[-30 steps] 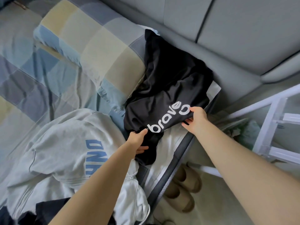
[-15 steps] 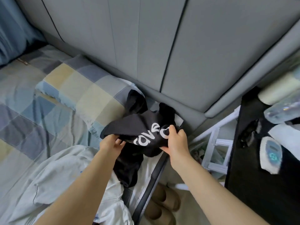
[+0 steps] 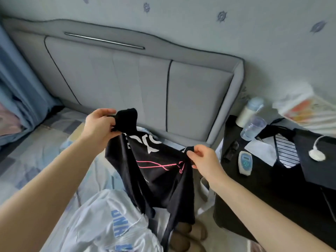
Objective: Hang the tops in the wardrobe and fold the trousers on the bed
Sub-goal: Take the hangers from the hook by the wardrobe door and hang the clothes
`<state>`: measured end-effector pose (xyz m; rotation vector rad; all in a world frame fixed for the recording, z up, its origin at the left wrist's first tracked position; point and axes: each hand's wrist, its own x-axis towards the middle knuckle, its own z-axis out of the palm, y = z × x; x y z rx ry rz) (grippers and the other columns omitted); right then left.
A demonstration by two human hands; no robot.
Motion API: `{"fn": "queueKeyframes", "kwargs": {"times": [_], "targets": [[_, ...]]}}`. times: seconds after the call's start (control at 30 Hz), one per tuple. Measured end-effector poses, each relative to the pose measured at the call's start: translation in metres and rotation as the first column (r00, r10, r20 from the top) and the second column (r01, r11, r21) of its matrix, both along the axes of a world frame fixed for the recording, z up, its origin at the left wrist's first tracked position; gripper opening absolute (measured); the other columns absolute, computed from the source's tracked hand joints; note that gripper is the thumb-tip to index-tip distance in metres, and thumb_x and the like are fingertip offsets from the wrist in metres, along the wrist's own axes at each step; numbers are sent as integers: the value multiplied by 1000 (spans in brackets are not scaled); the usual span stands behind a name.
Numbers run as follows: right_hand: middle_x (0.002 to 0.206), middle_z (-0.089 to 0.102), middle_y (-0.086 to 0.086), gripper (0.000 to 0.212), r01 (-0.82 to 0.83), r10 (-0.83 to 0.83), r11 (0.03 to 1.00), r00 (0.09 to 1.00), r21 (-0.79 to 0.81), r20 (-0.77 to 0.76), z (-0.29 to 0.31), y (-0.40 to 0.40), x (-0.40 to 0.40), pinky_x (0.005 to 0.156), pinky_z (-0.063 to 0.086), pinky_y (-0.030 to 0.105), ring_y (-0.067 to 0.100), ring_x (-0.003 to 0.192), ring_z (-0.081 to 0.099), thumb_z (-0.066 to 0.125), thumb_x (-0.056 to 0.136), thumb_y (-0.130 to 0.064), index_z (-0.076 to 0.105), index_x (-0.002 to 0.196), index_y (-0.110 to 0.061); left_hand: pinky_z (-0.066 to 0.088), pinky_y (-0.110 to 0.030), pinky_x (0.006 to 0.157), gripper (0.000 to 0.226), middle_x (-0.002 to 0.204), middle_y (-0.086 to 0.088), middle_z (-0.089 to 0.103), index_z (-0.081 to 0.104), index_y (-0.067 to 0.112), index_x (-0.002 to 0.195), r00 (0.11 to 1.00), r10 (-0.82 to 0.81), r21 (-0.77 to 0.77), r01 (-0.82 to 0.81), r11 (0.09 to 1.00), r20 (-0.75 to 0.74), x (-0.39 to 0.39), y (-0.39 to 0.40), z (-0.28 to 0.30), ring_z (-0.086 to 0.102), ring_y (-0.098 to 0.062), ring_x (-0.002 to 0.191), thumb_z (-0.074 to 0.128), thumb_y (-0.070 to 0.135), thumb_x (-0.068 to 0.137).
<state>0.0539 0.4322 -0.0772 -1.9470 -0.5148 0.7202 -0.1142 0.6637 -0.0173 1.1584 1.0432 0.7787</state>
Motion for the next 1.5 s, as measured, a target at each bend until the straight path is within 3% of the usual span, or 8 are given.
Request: {"fn": "queueKeyframes", "kwargs": {"times": [0.2,0.5,0.63,0.87,1.07,1.27,1.37,1.5], "targets": [[75,51,9,22,-113,81,987,964,113,253,98,-31,1,63,36,26,14,69,46,49,97,-24,55,95,-3,59,-29,65,44,67,-1,70,75,15,68,997,-69,205,71,976,-15,-23,-37,83,68,-11,58,42,-13,76],[74,45,-7,13,-309,188,920,887,241,423,189,-125,-35,56,34,15,4,61,40,47,99,-30,47,94,-18,52,-27,51,27,89,-8,68,69,21,92,959,-96,281,173,944,-267,-58,-141,133,65,-17,66,81,5,74],[73,50,-13,15,-611,519,788,728,81,447,197,-191,-69,64,40,14,1,64,46,63,89,-36,50,84,-30,60,-44,71,47,108,-20,63,63,30,90,992,39,340,3,941,-117,-68,-204,148,66,-30,76,63,-16,78],[86,67,-11,18,-761,810,577,487,-297,326,188,-276,-105,72,47,14,0,77,61,64,86,-41,65,89,-24,58,-35,59,50,92,-14,59,62,32,102,976,-213,380,178,908,52,-67,-305,192,67,-25,67,61,-14,83],[97,60,-7,31,-404,278,911,749,82,602,212,-295,-85,78,50,27,12,80,59,60,89,-14,54,117,-26,57,-32,65,53,88,-15,56,57,25,120,900,-431,452,357,817,69,-74,-364,235,61,-25,71,54,-17,87],[126,38,-11,77,-534,245,838,554,113,796,249,-307,-96,96,38,26,6,114,44,67,85,-31,18,139,-58,58,-30,65,53,86,-14,62,60,27,124,787,-614,471,519,713,63,-92,-393,261,66,-22,71,54,-13,89],[132,38,-12,58,-581,190,802,470,139,862,272,-308,-121,106,32,29,11,126,39,64,86,-26,41,135,-48,58,-32,67,53,86,-12,65,60,29,125,739,-673,483,573,662,46,-107,-396,268,67,-24,75,55,-10,89],[97,65,-7,22,-550,98,777,585,305,805,306,-318,-160,87,47,21,4,92,60,54,88,-4,65,99,-20,57,-30,65,55,91,-16,62,60,29,124,707,-707,457,620,638,25,-127,-398,268,65,-24,72,66,-7,82]]}}
